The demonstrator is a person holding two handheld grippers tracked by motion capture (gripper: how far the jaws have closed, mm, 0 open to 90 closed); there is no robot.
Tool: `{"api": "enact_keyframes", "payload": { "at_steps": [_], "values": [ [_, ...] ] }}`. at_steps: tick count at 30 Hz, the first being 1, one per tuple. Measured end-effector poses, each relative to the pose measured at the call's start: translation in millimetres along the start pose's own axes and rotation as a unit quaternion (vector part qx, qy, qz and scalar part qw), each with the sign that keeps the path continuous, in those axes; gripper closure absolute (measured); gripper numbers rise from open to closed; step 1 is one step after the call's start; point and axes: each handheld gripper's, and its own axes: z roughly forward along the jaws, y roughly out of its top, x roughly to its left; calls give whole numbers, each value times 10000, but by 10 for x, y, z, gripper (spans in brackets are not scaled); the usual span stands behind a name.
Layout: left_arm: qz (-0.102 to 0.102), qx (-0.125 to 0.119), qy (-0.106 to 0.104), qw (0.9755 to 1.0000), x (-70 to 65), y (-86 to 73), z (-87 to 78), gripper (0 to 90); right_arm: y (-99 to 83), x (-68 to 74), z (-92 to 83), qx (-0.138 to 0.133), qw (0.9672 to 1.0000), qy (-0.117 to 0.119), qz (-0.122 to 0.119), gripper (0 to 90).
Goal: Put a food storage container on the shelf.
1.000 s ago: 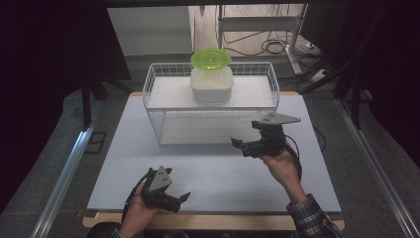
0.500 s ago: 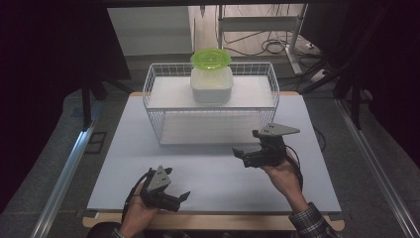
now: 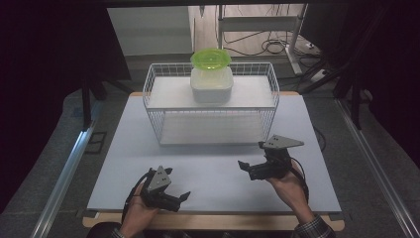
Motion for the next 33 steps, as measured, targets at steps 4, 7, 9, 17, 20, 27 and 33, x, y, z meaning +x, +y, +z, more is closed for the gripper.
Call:
{"api": "enact_keyframes", "payload": {
  "at_steps": [4, 7, 9, 17, 20, 27, 33],
  "values": [
    [-19, -10, -15, 10000, -1, 1, -3, 14, -54, 1, -28, 8, 10000, -55, -18, 0],
    [-22, -7, -12, 10000, -2, 0, -1, 14, -130, -14, -56, 54, 9999, -116, 1, 0],
    [-18, -6, -7, 10000, -1, 0, -2, 14, -176, -26, -70, 63, 9999, -143, 24, 0],
    [-9, 10, 7, 10000, -1, -2, 2, 13, -361, -75, -108, 143, 9994, -279, 109, 0],
    [-6, 19, 18, 10000, -1, -4, 4, 12, -428, -87, -117, 197, 9992, -323, 133, 0],
    [7, 27, 26, 10000, -2, -6, 8, 12, -562, -140, -150, 288, 9986, -375, 227, 0],
    [12, 39, 28, 10000, -2, -9, 12, 12, -659, -143, -130, 422, 9978, -472, 203, 0]
  ]
}}
